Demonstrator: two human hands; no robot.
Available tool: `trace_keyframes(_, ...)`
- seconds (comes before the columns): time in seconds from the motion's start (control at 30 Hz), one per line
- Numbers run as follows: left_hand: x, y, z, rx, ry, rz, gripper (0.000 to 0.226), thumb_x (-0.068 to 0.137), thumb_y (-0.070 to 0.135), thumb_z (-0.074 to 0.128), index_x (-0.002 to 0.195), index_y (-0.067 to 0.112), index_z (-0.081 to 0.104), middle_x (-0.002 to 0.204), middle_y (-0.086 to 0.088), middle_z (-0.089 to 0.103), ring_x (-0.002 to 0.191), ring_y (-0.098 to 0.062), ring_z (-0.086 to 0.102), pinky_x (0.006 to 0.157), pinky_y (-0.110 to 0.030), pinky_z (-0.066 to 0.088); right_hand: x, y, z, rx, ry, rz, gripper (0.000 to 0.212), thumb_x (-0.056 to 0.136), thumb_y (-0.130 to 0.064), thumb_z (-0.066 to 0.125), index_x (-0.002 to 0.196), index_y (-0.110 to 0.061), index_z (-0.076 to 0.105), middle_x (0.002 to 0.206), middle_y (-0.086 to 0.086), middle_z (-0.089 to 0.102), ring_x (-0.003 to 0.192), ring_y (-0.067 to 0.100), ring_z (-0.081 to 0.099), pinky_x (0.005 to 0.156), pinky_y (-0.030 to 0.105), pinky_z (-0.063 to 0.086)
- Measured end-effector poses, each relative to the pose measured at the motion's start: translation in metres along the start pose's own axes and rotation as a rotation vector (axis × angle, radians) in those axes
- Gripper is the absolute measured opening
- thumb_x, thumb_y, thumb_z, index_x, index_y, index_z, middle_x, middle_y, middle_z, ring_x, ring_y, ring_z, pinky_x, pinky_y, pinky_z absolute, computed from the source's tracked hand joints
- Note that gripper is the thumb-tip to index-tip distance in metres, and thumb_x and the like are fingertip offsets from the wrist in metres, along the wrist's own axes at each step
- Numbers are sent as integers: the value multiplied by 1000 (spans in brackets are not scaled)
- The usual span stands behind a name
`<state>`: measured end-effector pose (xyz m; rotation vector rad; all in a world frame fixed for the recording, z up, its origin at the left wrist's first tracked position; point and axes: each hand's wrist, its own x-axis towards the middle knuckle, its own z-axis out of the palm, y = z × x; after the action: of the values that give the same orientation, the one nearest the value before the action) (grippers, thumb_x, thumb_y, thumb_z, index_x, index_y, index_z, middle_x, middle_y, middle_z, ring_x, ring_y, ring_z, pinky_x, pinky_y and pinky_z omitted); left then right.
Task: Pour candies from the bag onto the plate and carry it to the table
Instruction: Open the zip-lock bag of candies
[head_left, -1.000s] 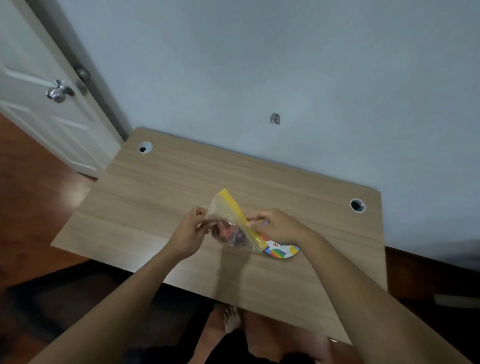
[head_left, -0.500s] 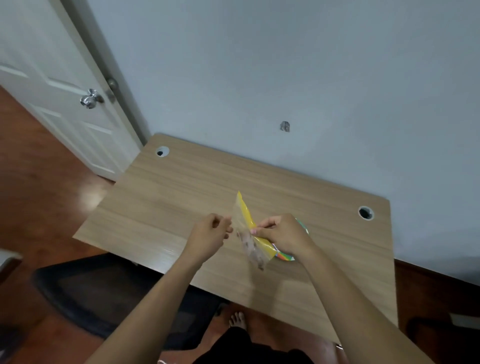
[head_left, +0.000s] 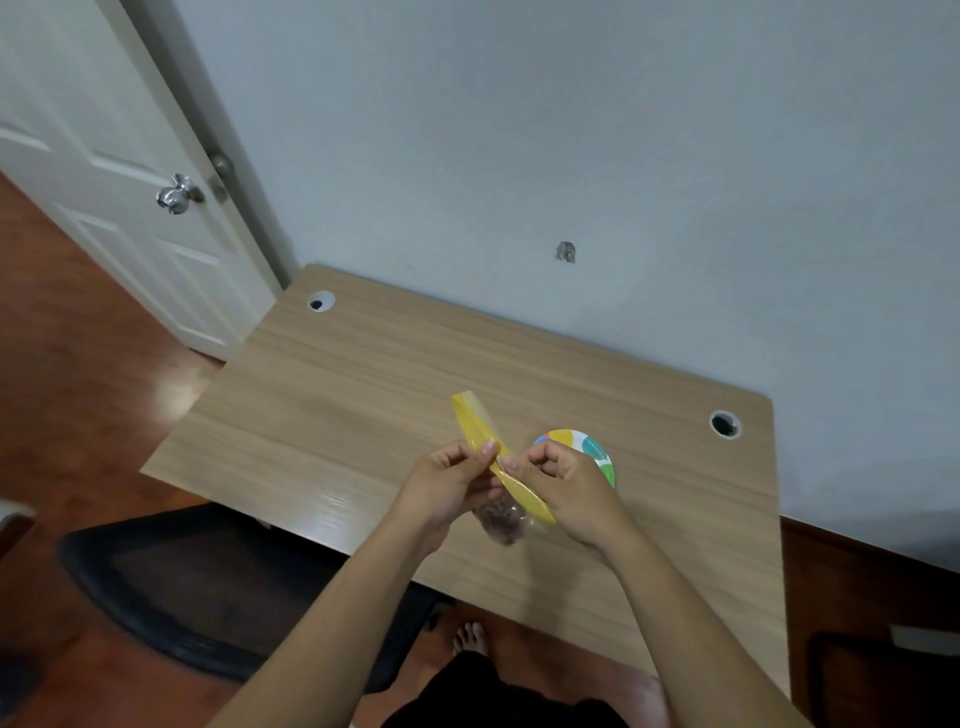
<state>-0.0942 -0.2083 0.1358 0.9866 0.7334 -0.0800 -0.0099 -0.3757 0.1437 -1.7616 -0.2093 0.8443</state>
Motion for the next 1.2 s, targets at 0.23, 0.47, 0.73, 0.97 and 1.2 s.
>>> trace_keyframes(0.23,-3,-3,6,-55,62,-28,27,105,19,69,80,8,70,92,-20,79,87,-28,77,91,-40,68,-3,10,11,-16,168,-115,24,99,-35,79,91,-14,70,85,6,78,75,6,70,70,23,55)
trace_keyframes(0.47,-5,3,13,-58,135,-8,20,106,15,66,91,4,71,84,-16,80,75,-22,80,72,-30,70,-5,7,32,-98,385,-179,23,100,-34,76,85,-20,66,83,2,76,79,17,71,74,32,58)
trace_keyframes(0.73,1,8,29,-61,197,28,16,106,12,66,99,-1,73,84,-18,78,67,-18,78,64,-26,68,-6,-2,40,-185,568,-255,23,103,-33,71,85,-22,63,77,-8,71,76,12,70,70,38,60)
trace_keyframes(0.97,10,7,40,-111,227,14,19,107,8,61,103,-8,70,84,-22,78,62,-19,80,60,-26,67,-6,-10,29,-186,757,-261,20,103,-16,68,86,-9,60,67,-10,63,67,0,65,59,9,42)
trace_keyframes(1.2,3,22,25,198,245,89,22,110,17,59,100,-3,60,98,-26,80,71,-30,84,70,-42,71,6,-12,-28,-339,495,-188,24,103,-40,69,88,-23,62,86,-7,80,82,13,75,77,39,58)
